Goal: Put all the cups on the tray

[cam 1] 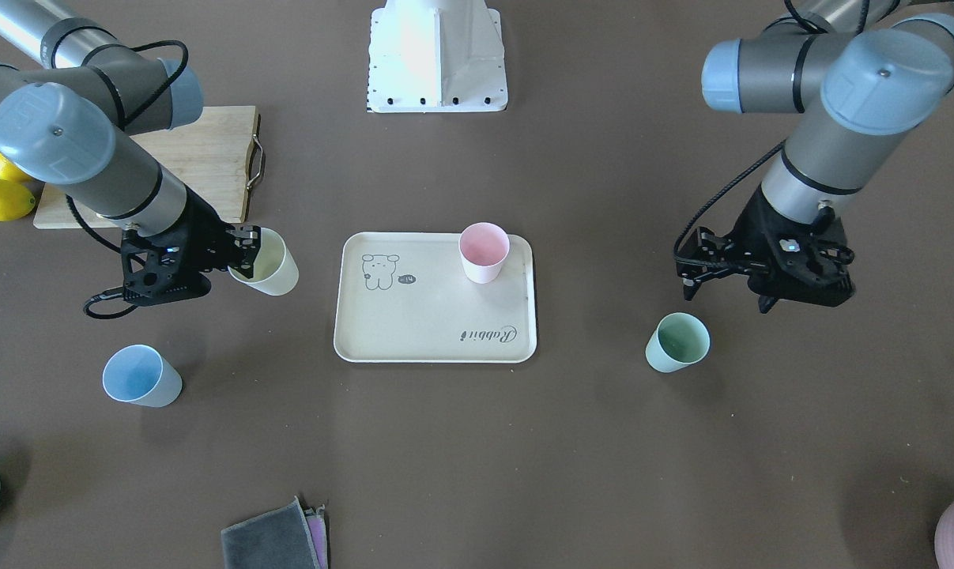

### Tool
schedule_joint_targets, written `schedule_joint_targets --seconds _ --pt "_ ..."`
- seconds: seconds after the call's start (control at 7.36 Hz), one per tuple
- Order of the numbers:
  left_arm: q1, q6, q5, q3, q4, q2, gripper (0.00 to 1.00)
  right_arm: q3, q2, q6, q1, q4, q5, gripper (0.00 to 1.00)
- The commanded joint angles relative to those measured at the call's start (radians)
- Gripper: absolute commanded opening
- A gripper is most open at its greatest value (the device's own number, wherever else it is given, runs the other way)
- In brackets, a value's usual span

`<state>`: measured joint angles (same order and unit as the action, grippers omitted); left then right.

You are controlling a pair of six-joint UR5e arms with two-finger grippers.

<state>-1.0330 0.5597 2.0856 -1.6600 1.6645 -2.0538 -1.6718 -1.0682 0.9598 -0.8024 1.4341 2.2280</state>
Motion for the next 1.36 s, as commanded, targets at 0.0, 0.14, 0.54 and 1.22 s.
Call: schedule_joint_targets --seconds 0.0,0.14,0.54,1.22 --pt "-0.005 0.05 -0.001 0.179 0.216 -0.009 0.97 0.014 0.045 0.071 0.063 -0.001 -0.05 0.0" --pt "-0.002 0.064 -0.001 0.219 0.257 -0.014 0.97 0.015 0.054 0.089 0.083 -0.001 -0.069 0.0" --pt "-0.002 0.066 0.001 0.215 0.256 -0.023 0.97 0.064 0.085 0.117 0.15 -0.012 -0.143 0.0" --pt "0.014 0.094 0.002 0.195 0.261 -0.013 0.97 0.063 0.091 0.119 0.173 -0.014 -0.15 1.0"
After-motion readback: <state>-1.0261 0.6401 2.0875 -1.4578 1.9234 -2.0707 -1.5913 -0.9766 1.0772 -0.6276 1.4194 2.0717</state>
